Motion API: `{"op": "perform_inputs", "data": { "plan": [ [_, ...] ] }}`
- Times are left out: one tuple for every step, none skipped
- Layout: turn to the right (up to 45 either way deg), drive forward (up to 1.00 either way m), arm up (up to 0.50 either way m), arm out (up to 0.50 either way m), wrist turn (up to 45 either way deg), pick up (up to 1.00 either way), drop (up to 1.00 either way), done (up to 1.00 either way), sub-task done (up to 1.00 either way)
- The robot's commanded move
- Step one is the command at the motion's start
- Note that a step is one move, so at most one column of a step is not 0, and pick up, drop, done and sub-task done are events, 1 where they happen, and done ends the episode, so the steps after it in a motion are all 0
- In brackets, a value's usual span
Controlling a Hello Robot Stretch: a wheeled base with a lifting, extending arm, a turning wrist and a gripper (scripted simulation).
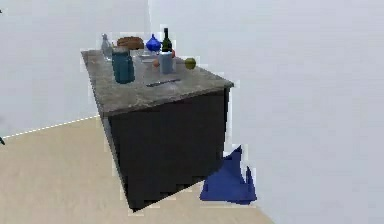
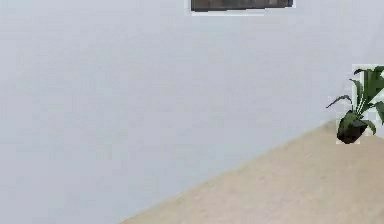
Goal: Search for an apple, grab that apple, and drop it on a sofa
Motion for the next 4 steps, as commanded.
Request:
{"op": "perform_inputs", "data": {
  "plan": [
    [0.0,0.55,0.0,0.0,0.0,0.0,0.0,0.0,0.0],
    [-45.0,0.0,0.0,0.0,0.0,0.0,0.0,0.0,0.0],
    [-39.0,0.0,0.0,0.0,0.0,0.0,0.0,0.0,0.0],
    [45.0,0.0,0.0,0.0,0.0,0.0,0.0,0.0,0.0]
  ]
}}
